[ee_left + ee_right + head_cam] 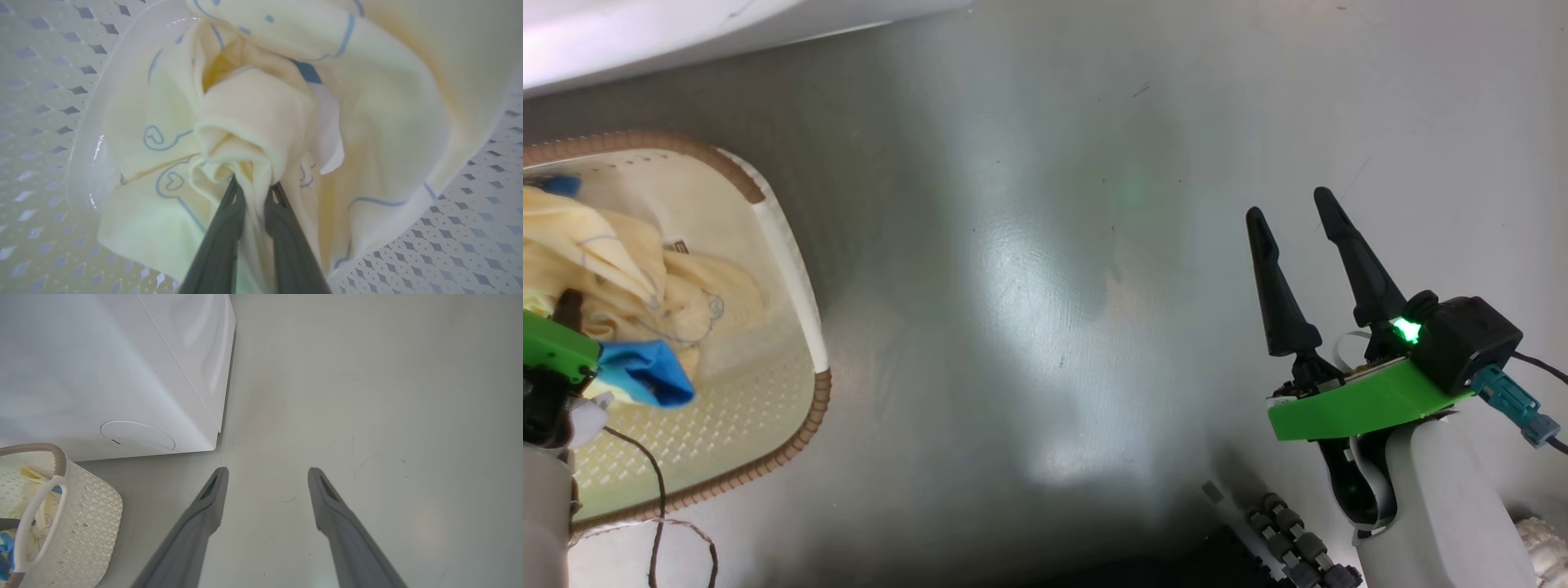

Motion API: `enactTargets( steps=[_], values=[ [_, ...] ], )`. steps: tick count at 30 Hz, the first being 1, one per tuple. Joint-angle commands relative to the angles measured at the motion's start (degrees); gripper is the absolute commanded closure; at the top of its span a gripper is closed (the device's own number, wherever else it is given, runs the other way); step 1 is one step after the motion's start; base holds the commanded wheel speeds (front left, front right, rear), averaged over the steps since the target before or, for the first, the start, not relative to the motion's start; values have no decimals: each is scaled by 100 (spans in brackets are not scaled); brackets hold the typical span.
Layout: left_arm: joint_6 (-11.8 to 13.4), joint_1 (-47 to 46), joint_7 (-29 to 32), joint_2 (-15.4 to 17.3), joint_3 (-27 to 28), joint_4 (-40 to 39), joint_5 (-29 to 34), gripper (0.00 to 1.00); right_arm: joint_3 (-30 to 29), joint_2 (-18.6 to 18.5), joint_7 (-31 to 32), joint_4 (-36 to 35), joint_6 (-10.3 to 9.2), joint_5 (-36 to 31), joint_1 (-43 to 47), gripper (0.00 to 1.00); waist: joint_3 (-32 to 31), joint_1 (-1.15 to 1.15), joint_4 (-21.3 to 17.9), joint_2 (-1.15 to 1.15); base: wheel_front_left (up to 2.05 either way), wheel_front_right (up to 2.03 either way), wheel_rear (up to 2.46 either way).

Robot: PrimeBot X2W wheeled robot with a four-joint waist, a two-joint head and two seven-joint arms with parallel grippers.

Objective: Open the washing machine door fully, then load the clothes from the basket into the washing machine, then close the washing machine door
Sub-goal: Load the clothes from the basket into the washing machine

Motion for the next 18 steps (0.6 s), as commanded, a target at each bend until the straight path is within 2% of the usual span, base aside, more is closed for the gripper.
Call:
enactTargets(
  steps=[1,10,18],
  values=[
    [31,142,-83,255,111,27,5,100,130,12,-27,-118,17,46,152,0,-19,0,0,0,0,0,0],
    [-107,333,-837,168,104,-140,-6,100,97,12,-27,-67,17,51,86,0,-317,0,64,0,0,0,0],
    [-128,915,-1523,92,-32,-900,-122,100,112,12,-27,34,17,15,72,0,-785,0,195,0,0,0,0]
  ],
)
